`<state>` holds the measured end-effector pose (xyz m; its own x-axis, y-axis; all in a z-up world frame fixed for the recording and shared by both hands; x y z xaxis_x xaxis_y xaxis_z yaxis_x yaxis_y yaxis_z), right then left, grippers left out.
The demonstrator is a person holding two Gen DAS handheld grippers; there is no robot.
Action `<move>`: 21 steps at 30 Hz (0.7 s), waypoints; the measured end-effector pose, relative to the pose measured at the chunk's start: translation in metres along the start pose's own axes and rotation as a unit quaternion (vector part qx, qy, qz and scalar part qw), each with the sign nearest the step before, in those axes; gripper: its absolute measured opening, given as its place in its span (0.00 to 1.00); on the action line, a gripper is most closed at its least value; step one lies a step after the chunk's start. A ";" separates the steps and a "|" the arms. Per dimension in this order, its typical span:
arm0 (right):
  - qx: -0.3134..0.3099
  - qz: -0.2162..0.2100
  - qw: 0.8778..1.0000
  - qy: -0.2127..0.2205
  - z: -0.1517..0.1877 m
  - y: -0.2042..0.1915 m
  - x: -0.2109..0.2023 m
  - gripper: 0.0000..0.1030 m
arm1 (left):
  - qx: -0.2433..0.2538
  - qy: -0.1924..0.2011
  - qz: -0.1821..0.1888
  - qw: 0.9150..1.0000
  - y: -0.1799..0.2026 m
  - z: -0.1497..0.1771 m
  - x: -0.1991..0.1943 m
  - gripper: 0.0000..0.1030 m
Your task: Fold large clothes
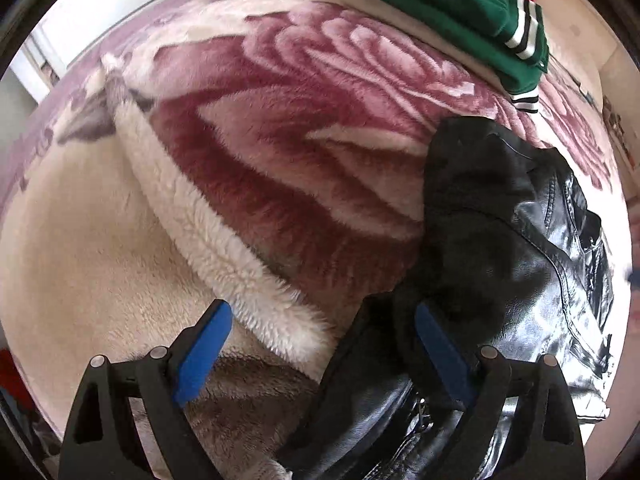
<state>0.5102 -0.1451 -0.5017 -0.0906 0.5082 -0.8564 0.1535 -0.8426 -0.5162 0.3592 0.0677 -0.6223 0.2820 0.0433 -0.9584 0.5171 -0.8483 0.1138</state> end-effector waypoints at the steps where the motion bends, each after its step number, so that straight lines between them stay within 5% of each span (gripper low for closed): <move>1: -0.033 -0.010 0.999 -0.018 -0.012 -0.022 0.022 0.71 | -0.004 0.001 0.001 1.000 -0.002 0.001 0.001 0.91; 6: -0.073 -0.011 0.988 -0.138 -0.050 -0.078 0.125 0.71 | -0.020 0.006 0.020 1.000 -0.009 0.008 0.005 0.91; 7: -0.071 -0.009 0.983 -0.167 -0.047 -0.082 0.139 0.58 | -0.022 0.007 0.022 0.999 -0.010 0.009 0.006 0.91; 8: -0.081 0.001 0.982 -0.170 -0.042 -0.084 0.145 0.17 | -0.025 0.006 0.021 0.999 -0.012 0.010 0.008 0.91; 9: -0.088 0.019 0.982 -0.166 -0.045 -0.084 0.150 0.10 | -0.030 0.007 0.024 0.999 -0.014 0.011 0.009 0.91; 14: 0.051 0.004 0.990 -0.128 -0.056 -0.043 0.144 0.10 | -0.035 -0.004 0.032 0.999 -0.022 0.017 0.016 0.91; 15: 0.052 -0.001 0.990 -0.135 -0.056 -0.042 0.144 0.10 | -0.035 -0.004 0.032 0.999 -0.022 0.017 0.014 0.91; 18: 0.028 0.020 0.994 -0.106 -0.053 -0.048 0.114 0.32 | -0.041 -0.004 0.035 0.999 -0.028 0.017 -0.004 0.91; 21: -0.011 0.035 0.998 -0.043 -0.044 -0.053 0.063 0.36 | -0.046 0.004 0.032 0.998 -0.035 0.008 -0.026 0.91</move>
<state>0.5394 -0.0604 -0.5277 -0.1625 0.4295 -0.8883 0.1841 -0.8713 -0.4550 0.3277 0.0919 -0.6032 0.3233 -0.0057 -0.9463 0.5697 -0.7973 0.1994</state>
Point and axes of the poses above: each gripper's, at about its wrist camera, not at the fingertips, and x roughly the way its jaws point, y to its right, z to its underside, the point moved 4 cm from there along x, roughly the way its jaws point
